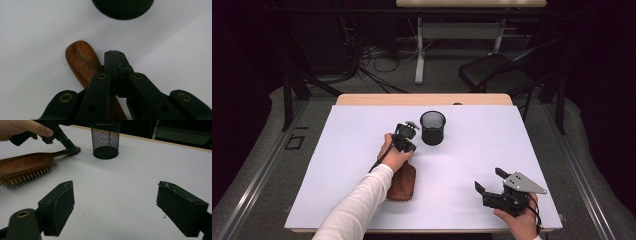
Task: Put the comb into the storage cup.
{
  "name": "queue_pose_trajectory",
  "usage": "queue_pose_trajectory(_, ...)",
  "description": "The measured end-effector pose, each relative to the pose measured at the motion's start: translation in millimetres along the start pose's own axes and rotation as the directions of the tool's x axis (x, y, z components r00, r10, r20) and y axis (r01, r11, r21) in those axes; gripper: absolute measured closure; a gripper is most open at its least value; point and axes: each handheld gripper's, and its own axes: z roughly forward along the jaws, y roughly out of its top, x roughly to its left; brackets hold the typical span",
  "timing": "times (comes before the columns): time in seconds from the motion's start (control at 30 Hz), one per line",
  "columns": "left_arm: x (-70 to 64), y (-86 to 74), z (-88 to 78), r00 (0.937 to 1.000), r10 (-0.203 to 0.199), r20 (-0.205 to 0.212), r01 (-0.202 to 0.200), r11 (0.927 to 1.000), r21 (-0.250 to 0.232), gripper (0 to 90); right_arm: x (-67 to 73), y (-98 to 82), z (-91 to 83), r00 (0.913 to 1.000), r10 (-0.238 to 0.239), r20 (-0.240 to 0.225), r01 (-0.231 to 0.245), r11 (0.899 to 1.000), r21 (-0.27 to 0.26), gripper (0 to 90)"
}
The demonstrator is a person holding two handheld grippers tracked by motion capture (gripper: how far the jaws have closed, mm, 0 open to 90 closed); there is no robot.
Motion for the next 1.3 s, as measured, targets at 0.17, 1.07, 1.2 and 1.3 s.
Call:
queue_pose_trajectory(0.17,7.5,-1.3,-3.0,0.9997,-0.002,-0.025,0.002,0.9999,0.016,90.0,-0.1,-0.1,0.0,1.0000,-0.001,-0.001,0.001,1.000,0.000,14.3)
queue_pose_trajectory(1.07,33.1,-43.3,-17.8,0.9986,0.011,-0.052,-0.010,0.9999,0.011,90.0,0.1,-0.2,0.0,1.0000,0.002,0.001,-0.002,1.000,0.002,14.4)
queue_pose_trajectory(1.2,33.8,-49.6,-21.0,0.9989,0.017,-0.044,-0.016,0.9998,0.007,90.0,1.2,-0.4,0.8,1.0000,0.006,-0.001,-0.006,1.000,0.001,14.4)
queue_pose_trajectory(1.3,35.9,-53.6,-23.1,0.9993,0.010,-0.037,-0.010,0.9999,-0.002,90.0,1.3,-0.4,1.0,1.0000,0.006,-0.001,-0.006,1.000,0.001,14.4)
